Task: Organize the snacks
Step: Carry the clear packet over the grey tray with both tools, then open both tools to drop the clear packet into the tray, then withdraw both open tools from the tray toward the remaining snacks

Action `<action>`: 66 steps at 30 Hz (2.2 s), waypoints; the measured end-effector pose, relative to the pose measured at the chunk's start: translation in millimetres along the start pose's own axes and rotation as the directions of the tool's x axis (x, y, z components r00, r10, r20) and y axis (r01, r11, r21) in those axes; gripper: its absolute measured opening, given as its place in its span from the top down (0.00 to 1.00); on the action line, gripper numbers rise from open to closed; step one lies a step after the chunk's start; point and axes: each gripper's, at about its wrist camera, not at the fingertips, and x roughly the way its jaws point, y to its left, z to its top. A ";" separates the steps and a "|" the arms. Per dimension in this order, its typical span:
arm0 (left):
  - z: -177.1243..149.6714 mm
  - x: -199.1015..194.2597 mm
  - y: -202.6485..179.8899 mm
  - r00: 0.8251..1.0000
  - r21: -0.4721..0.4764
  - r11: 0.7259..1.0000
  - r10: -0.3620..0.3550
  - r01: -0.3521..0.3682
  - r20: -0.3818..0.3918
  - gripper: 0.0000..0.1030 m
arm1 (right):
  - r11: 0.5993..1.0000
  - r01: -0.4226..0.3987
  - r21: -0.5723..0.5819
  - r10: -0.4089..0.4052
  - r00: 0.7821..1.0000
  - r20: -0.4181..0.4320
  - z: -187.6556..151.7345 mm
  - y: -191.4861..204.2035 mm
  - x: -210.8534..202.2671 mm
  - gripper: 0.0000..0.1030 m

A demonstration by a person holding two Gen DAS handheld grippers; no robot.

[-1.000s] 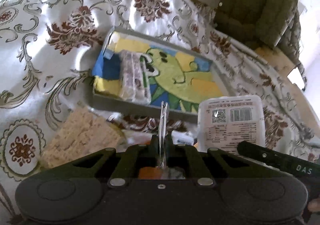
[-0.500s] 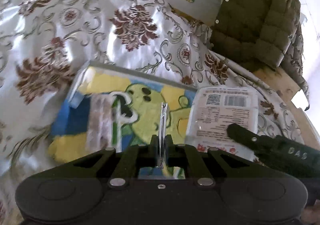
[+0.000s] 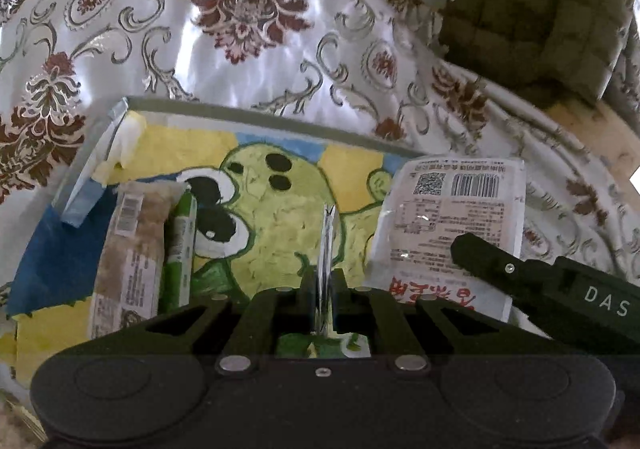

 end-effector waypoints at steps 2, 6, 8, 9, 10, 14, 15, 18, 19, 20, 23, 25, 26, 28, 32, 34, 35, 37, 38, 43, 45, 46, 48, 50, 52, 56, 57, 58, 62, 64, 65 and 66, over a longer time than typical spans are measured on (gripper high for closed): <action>-2.0 6.7 0.1 1.000 0.001 1.000 0.020 -0.020 -0.021 0.93 | 0.999 0.027 -0.022 -0.027 1.000 -0.015 -1.9 1.7 3.4 0.94; -7.2 11.8 0.8 0.998 -0.007 0.999 0.039 -0.039 -0.044 0.88 | 0.996 0.073 -0.055 -0.076 0.995 -0.056 -3.7 4.3 8.2 0.90; -9.2 11.9 0.3 0.998 -0.011 0.999 0.045 -0.045 -0.049 0.78 | 0.992 0.105 -0.070 -0.109 0.992 -0.069 -4.9 4.6 8.1 0.85; -9.8 11.3 0.0 0.998 -0.014 0.999 0.047 -0.047 -0.048 0.75 | 0.989 0.125 -0.077 -0.131 0.989 -0.072 -5.0 4.5 7.7 0.81; -10.4 10.2 -0.6 0.998 -0.016 0.998 0.054 -0.054 -0.045 0.66 | 0.987 0.137 -0.079 -0.143 0.987 -0.075 -4.7 4.3 7.0 0.71; -10.6 -0.2 -1.1 0.996 -0.031 0.996 0.085 -0.086 -0.018 0.28 | 0.986 0.156 -0.061 -0.161 0.983 -0.089 -0.9 -0.5 1.3 0.46; -10.1 -4.6 -0.9 0.995 -0.037 0.994 0.099 -0.100 -0.007 0.25 | 0.986 0.159 -0.055 -0.164 0.982 -0.089 0.6 -1.6 -0.9 0.43; -6.4 -18.9 0.6 0.993 -0.058 0.992 0.115 -0.114 0.016 0.16 | 0.990 0.136 -0.031 -0.138 0.987 -0.077 6.7 -3.5 -11.3 0.27; -5.1 -24.5 1.1 0.992 -0.065 0.991 0.121 -0.119 0.025 0.13 | 0.992 0.127 -0.025 -0.128 0.989 -0.070 8.9 -3.0 -16.0 0.23; -4.3 -31.3 1.6 0.991 -0.070 0.989 0.130 -0.127 0.037 0.12 | 0.993 0.119 -0.020 -0.120 0.991 -0.060 11.1 -2.4 -21.3 0.18; -2.4 -52.1 1.5 0.986 -0.070 0.987 0.149 -0.145 0.067 0.06 | 0.995 0.099 -0.026 -0.099 0.995 -0.016 16.7 3.3 -39.8 0.10; -2.8 -69.2 -0.5 0.980 -0.066 0.984 0.172 -0.166 0.100 0.04 | 0.996 0.084 -0.040 -0.084 0.996 0.002 19.6 8.3 -51.1 0.04; -3.1 -77.9 -2.3 0.977 -0.060 0.983 0.179 -0.173 0.119 0.03 | 0.996 0.071 -0.051 -0.071 0.997 0.006 19.3 11.2 -56.0 0.00; -4.6 -95.5 -5.5 0.970 -0.050 0.981 0.192 -0.186 0.153 0.01 | 0.996 0.048 -0.079 -0.047 0.999 0.012 17.7 18.5 -65.8 0.00; -13.0 -133.0 -8.5 0.954 -0.053 0.979 0.203 -0.196 0.219 0.01 | 0.982 0.031 -0.184 -0.020 0.998 0.062 7.2 37.9 -88.9 0.00; -19.8 -149.9 -7.4 0.950 -0.057 0.982 0.189 -0.180 0.249 0.01 | 0.960 0.052 -0.274 -0.019 0.992 0.123 -0.8 50.4 -104.5 0.00; -24.6 -158.8 -7.0 0.946 -0.056 0.982 0.189 -0.181 0.264 0.01 | 0.948 0.060 -0.314 -0.014 0.989 0.148 -4.7 56.2 -112.3 0.00; -34.0 -172.7 -7.3 0.938 -0.049 0.980 0.200 -0.195 0.283 0.01 | 0.920 0.107 -0.377 -0.023 0.975 0.221 -15.7 67.2 -129.9 0.00; -38.2 -178.9 -7.0 0.936 -0.044 0.979 0.205 -0.201 0.287 0.01 | 0.912 0.124 -0.392 -0.026 0.968 0.248 -20.9 70.9 -137.7 0.00; -67.2 -212.9 -4.6 0.921 -0.026 0.971 0.232 -0.236 0.314 0.01 | 0.904 0.108 -0.415 0.005 0.965 0.263 -45.0 80.2 -173.6 0.00; -81.1 -224.6 -5.0 0.912 0.001 0.964 0.251 -0.265 0.324 0.01 | 0.890 0.111 -0.441 0.005 0.968 0.252 -56.1 84.1 -184.6 0.00; -88.0 -229.8 -4.2 0.911 0.019 0.961 0.254 -0.275 0.325 0.01 | 0.880 0.116 -0.461 0.000 0.970 0.244 -61.9 85.6 -189.1 0.00; -101.5 -238.0 -1.0 0.913 0.036 0.959 0.254 -0.279 0.318 0.01 | 0.852 0.124 -0.508 -0.010 0.975 0.221 -76.6 90.0 -198.5 0.00; -115.0 -245.9 3.0 0.918 0.050 0.962 0.241 -0.269 0.315 0.01 | 0.828 0.121 -0.547 -0.011 0.980 0.201 -90.3 92.9 -206.3 0.00; -127.6 -253.7 6.1 0.922 0.070 0.962 0.229 -0.263 0.313 0.01 | 0.809 0.145 -0.569 -0.027 0.977 0.210 -103.3 96.3 -215.7 0.00; -148.8 -265.1 9.2 0.927 0.092 0.960 0.226 -0.264 0.299 0.01 | 0.813 0.165 -0.558 -0.055 0.977 0.207 -117.2 95.4 -232.2 0.00; -152.5 -265.9 9.0 0.928 0.093 0.960 0.226 -0.264 0.296 0.01 | 0.820 0.166 -0.547 -0.067 0.978 0.197 -119.9 94.6 -235.8 0.00; -157.1 -267.2 9.6 0.930 0.096 0.960 0.225 -0.262 0.290 0.01 | 0.827 0.165 -0.538 -0.073 0.980 0.187 -121.3 92.0 -238.4 0.00; -172.5 -269.3 10.1 0.939 0.119 0.957 0.229 -0.266 0.257 0.01 | 0.831 0.175 -0.527 -0.111 0.982 0.150 -130.2 86.3 -244.2 0.00; -179.4 -268.8 11.1 0.946 0.128 0.956 0.229 -0.262 0.228 0.01 | 0.828 0.175 -0.533 -0.125 0.984 0.129 -135.3 86.3 -246.3 0.00; -182.0 -267.9 12.0 0.952 0.130 0.958 0.225 -0.255 0.210 0.01 | 0.828 0.169 -0.535 -0.129 0.985 0.111 -138.3 86.2 -247.0 0.00; -184.6 -266.1 13.1 0.957 0.129 0.960 0.222 -0.248 0.188 0.01 | 0.828 0.163 -0.536 -0.134 0.987 0.094 -140.9 85.7 -246.3 0.00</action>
